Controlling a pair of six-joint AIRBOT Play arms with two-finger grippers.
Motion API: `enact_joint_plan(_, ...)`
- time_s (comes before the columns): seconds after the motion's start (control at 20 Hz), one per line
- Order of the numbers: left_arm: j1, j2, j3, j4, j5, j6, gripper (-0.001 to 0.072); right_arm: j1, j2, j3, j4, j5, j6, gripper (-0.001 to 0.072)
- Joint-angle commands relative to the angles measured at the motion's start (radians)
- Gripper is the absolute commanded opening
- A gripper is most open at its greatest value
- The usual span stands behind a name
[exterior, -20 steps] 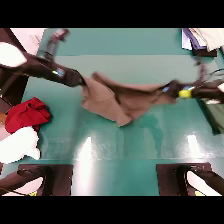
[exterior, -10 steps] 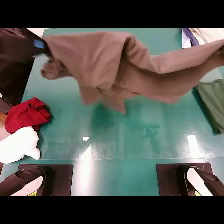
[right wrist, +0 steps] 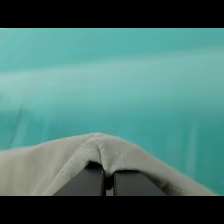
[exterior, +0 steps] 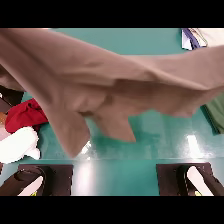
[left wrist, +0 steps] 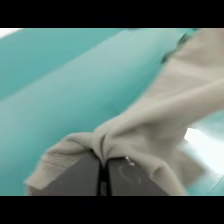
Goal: Fold the shirts.
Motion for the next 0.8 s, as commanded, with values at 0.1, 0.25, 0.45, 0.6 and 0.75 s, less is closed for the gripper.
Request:
enact_joint_plan(0.1,0.001,-0.114,-0.463,0.09,0.016,0.031,0.0029,0.203,-0.228,-0.249,-0.018,0.058,-0.021,0.0019)
enact_joint_plan(0.25,0.001,-0.264,-0.713,0.066,0.143,0.094,0.0029,0.296,-0.389,-0.433,-0.017,-0.066,-0.083,0.0019)
enact_joint_plan(0.45,0.002,-0.489,-0.737,0.077,0.334,0.12,0.003,0.309,-0.567,-0.494,-0.015,-0.317,-0.112,0.002)
enact_joint_plan(0.6,0.036,-0.575,-0.652,0.074,0.43,0.114,0.0074,0.29,-0.667,-0.412,-0.013,-0.362,-0.112,0.0025)
enact_joint_plan(0.75,0.114,-0.577,-0.547,0.074,0.438,0.066,0.0649,0.274,-0.727,-0.291,-0.005,-0.317,-0.112,0.0477)
